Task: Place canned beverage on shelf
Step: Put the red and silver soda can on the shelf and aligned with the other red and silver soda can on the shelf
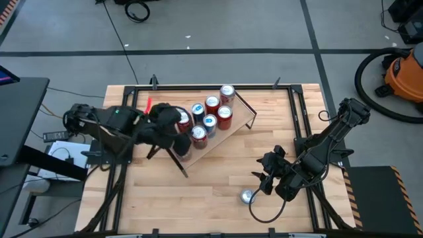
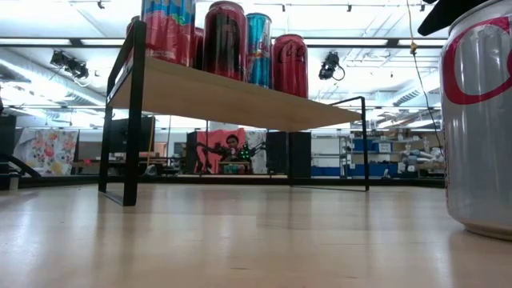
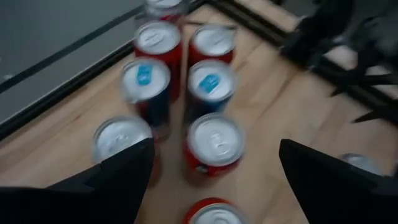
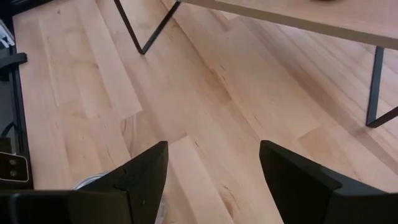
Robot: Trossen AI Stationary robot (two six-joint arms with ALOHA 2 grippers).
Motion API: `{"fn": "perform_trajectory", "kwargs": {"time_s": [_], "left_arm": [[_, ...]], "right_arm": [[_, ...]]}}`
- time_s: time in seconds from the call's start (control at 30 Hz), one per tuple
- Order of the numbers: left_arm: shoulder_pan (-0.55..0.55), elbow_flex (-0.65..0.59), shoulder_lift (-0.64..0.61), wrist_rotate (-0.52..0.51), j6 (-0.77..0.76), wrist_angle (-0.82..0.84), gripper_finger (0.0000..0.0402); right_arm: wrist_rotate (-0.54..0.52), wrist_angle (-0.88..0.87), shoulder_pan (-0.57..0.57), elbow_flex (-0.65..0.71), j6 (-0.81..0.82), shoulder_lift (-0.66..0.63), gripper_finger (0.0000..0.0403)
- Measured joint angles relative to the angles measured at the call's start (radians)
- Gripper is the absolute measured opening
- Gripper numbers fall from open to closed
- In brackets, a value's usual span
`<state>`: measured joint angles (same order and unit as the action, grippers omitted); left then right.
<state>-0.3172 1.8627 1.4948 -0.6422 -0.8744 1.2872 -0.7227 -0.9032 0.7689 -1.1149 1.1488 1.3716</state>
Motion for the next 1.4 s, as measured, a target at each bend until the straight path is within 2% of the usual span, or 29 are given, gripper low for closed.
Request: {"fn": "perform_trajectory", "kwargs": {"time_s": [0.2, 0.33, 0.43, 0.67, 0.97, 1.13, 1.4], "left_arm": [[-0.022, 0.030, 0.001, 0.084, 0.143, -0.169, 0.0354], [-0.071, 0.030, 0.014, 0.088, 0.275, -0.307, 0.0354], [-0.093, 0.030, 0.033, 0.088, 0.317, -0.355, 0.0354], [-0.103, 0.028, 0.060, 0.091, 0.209, -0.352, 0.0354], [-0.116, 0.029, 0.070, 0.091, 0.181, -0.355, 0.0354], [-0.114, 0.029, 0.070, 0.090, 0.186, -0.355, 0.0354], [-0.088, 0.029, 0.070, 0.090, 0.213, -0.353, 0.0354]], "right_arm": [[0.052, 0.033, 0.000, 0.000, -0.073, 0.000, 0.0262], [0.119, 0.088, 0.000, 0.000, -0.164, 0.000, 0.0262], [0.191, 0.151, 0.000, 0.000, -0.229, 0.000, 0.0262], [0.302, 0.306, 0.002, 0.000, -0.373, 0.000, 0.0262], [0.411, 0.342, -0.021, 0.000, -0.458, 0.000, 0.0269], [0.430, 0.347, -0.034, -0.005, -0.484, 0.001, 0.0283], [0.460, 0.425, -0.040, -0.011, -0.652, 0.079, 0.0324]]}}
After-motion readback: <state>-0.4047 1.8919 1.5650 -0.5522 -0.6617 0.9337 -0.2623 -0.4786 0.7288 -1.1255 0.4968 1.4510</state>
